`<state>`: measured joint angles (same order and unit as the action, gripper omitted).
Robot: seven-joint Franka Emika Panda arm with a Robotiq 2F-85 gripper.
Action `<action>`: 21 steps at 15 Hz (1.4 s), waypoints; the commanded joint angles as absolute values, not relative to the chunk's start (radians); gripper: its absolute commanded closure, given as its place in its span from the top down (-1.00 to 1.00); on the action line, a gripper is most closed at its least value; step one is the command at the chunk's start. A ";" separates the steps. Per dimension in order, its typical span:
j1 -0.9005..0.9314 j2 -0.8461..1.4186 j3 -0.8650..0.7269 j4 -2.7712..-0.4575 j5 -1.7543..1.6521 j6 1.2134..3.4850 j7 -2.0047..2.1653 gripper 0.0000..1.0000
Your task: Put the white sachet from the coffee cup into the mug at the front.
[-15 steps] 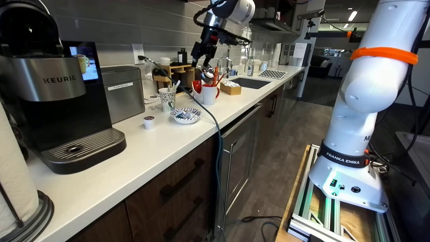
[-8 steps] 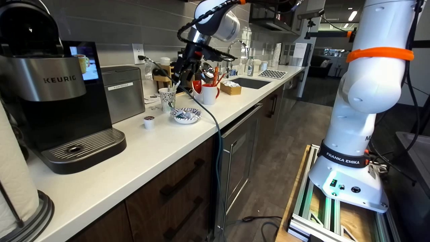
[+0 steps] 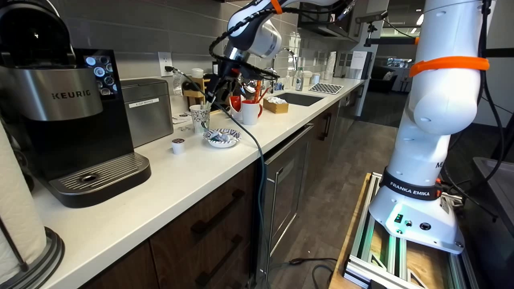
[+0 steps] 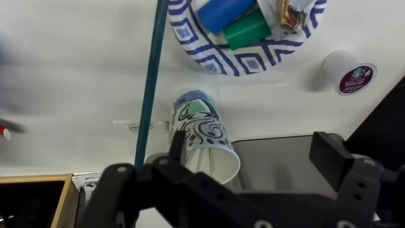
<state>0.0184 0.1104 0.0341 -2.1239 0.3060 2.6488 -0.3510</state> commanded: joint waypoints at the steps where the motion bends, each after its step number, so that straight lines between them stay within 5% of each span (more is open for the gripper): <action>1: -0.018 0.160 0.060 -2.071 0.370 2.652 -0.453 1.00; 11: -0.061 0.234 0.100 -1.991 0.361 2.653 -0.510 0.89; 13: -0.064 0.242 0.102 -1.987 0.355 2.656 -0.506 0.65; 14: -0.066 0.245 0.103 -1.985 0.357 2.657 -0.506 0.22; 16: -0.069 0.251 0.105 -1.981 0.356 2.659 -0.503 0.16; 21: -0.072 0.261 0.108 -1.978 0.350 2.671 -0.494 -0.64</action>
<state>-0.0583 0.2425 0.0924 -1.9890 0.3589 2.6488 -0.4967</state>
